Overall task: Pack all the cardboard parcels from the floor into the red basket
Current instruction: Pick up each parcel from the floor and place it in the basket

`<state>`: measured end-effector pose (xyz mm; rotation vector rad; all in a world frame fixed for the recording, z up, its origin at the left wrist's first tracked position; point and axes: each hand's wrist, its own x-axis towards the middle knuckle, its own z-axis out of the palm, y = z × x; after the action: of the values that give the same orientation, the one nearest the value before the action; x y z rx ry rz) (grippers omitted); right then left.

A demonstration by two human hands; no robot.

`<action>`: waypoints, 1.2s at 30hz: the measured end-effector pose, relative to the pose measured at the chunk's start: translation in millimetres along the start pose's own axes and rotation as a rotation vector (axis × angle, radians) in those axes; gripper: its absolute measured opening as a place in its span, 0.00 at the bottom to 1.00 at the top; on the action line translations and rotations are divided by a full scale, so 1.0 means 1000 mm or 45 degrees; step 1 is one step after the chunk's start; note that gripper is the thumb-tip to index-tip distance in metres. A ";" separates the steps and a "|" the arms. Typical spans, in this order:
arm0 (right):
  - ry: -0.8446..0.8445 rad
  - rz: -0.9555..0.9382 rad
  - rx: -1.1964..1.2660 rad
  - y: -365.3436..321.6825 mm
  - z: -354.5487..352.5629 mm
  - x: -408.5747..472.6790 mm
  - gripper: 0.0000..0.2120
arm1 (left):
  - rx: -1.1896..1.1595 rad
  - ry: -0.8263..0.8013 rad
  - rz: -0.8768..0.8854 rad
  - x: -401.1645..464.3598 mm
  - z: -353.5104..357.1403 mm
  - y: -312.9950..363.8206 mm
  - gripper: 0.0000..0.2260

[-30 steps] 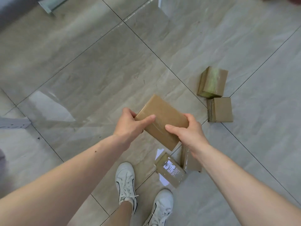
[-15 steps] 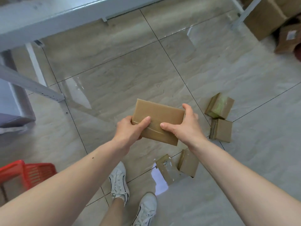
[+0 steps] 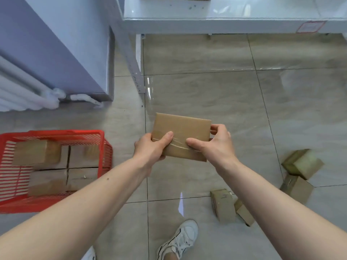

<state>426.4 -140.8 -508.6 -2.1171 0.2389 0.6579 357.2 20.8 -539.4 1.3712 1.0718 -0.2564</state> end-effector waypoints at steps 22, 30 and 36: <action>-0.427 0.045 0.164 -0.078 0.348 -0.156 0.40 | -0.124 0.164 -0.130 0.004 -0.380 -0.106 0.30; -0.441 0.066 0.087 -0.083 0.410 -0.123 0.35 | -0.177 0.291 -0.140 0.043 -0.412 -0.116 0.35; -0.475 0.130 -0.006 -0.067 0.449 -0.083 0.26 | -0.380 0.302 -0.196 0.095 -0.411 -0.143 0.14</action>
<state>218.8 252.7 -629.3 -1.9515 0.1380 1.0972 115.8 382.9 -637.1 1.0697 1.3567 -0.0417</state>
